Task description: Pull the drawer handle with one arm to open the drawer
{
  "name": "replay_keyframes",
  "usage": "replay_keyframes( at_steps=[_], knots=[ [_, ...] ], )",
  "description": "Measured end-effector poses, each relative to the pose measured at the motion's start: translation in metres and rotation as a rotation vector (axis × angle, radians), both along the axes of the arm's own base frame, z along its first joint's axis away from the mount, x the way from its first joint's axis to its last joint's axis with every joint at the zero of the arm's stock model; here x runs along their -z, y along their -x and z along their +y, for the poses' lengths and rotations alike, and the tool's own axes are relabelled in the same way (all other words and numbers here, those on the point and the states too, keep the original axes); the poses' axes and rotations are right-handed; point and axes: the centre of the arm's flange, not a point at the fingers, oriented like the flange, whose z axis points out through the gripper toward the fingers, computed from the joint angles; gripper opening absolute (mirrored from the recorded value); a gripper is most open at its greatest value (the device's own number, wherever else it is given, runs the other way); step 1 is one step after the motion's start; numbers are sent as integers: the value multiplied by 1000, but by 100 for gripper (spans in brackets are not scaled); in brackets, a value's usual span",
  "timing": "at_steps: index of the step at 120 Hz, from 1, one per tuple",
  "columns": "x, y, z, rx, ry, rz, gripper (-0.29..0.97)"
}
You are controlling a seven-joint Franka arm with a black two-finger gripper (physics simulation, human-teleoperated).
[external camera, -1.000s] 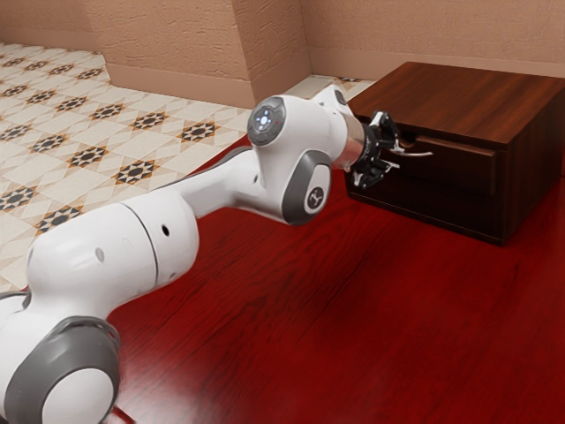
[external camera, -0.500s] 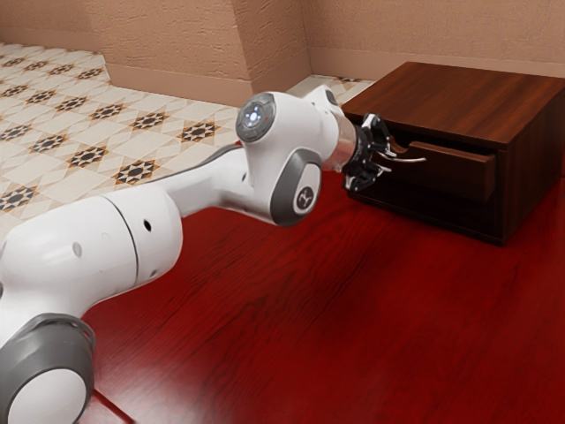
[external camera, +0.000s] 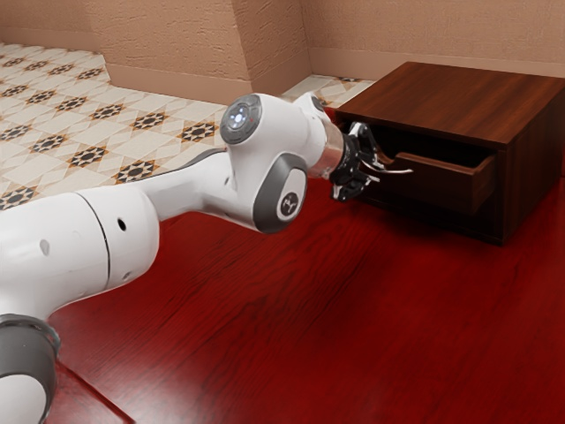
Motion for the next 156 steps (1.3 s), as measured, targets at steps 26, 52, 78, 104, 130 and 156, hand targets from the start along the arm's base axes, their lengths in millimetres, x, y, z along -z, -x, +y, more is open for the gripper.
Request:
replay_keyframes(
  at_steps=[26, 52, 78, 104, 130, 156],
  knots=[
    [1, 14, 4, -24, 15, 24, 3],
    [-4, 39, 8, -48, 34, 46, 2],
    [2, 51, 6, -70, 59, 74, 3],
    [-1, 72, 1, -85, 80, 94, 3],
    [-3, 97, 0, -106, 94, 111, 3],
    [-4, 113, -4, -119, 112, 121, 2]
  ],
)
